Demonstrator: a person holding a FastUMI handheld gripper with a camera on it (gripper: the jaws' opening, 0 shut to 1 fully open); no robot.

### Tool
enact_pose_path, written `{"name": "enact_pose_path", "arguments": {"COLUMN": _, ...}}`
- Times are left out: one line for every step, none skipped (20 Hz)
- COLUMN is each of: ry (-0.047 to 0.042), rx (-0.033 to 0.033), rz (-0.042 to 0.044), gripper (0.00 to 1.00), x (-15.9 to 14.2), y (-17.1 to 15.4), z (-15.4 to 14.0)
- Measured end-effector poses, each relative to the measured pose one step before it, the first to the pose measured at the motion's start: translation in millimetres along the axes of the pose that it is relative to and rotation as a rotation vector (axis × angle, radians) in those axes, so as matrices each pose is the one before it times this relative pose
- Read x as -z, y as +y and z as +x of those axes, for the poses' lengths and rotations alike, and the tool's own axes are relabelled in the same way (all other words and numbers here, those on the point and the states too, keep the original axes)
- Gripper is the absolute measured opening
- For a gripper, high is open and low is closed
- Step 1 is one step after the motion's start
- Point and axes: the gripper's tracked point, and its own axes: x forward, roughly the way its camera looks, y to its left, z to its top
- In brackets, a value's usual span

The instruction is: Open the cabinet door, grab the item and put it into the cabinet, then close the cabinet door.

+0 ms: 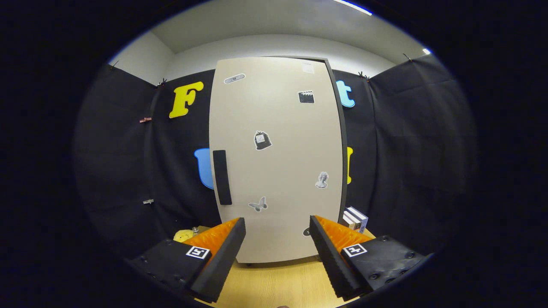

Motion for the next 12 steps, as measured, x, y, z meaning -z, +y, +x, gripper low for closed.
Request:
{"name": "enact_pose_path", "arguments": {"ry": -0.01005, "rx": -0.0073, "rz": 0.00157, "gripper": 0.96, "x": -2.74, "y": 5.42, "z": -1.36}}
{"name": "enact_pose_path", "arguments": {"ry": -0.00037, "rx": -0.0083, "rz": -0.00403, "gripper": 0.96, "x": 0.03, "y": 5.64, "z": -0.63}}
{"name": "enact_pose_path", "arguments": {"ry": 0.00222, "rx": -0.00597, "rz": -0.00544, "gripper": 0.96, "x": 0.54, "y": 4.43, "z": -0.09}}
{"name": "enact_pose_path", "arguments": {"ry": 0.00009, "rx": -0.00774, "rz": -0.00119, "gripper": 0.96, "x": 0.01, "y": 4.57, "z": -0.65}}
{"name": "enact_pose_path", "arguments": {"ry": 0.00083, "rx": -0.00732, "rz": 0.00077, "gripper": 0.96, "x": 0.6, "y": 4.69, "z": -0.69}}
{"name": "enact_pose_path", "arguments": {"ry": 0.00053, "rx": -0.00474, "rz": -0.00042, "gripper": 0.97, "x": 0.69, "y": 3.41, "z": -0.92}}
{"name": "enact_pose_path", "arguments": {"ry": 0.00154, "rx": -0.0018, "rz": -0.00133, "gripper": 0.97, "x": 1.34, "y": 2.39, "z": -0.93}}
{"name": "enact_pose_path", "arguments": {"ry": 0.00254, "rx": -0.00344, "rz": -0.00001, "gripper": 0.97, "x": 1.29, "y": 2.28, "z": -2.39}}
{"name": "enact_pose_path", "arguments": {"ry": 0.00184, "rx": -0.00355, "rz": -0.00019, "gripper": 0.96, "x": 0.76, "y": 2.04, "z": -1.15}}
{"name": "enact_pose_path", "arguments": {"ry": 0.00258, "rx": 0.0003, "rz": -0.00264, "gripper": 0.96, "x": 0.85, "y": -0.52, "z": -0.75}}
{"name": "enact_pose_path", "arguments": {"ry": 0.0005, "rx": 0.00196, "rz": -0.0023, "gripper": 0.96, "x": -0.15, "y": -1.22, "z": -0.45}}
{"name": "enact_pose_path", "arguments": {"ry": -0.00144, "rx": 0.00281, "rz": -0.00012, "gripper": 0.96, "x": -1.03, "y": -1.56, "z": -0.64}}
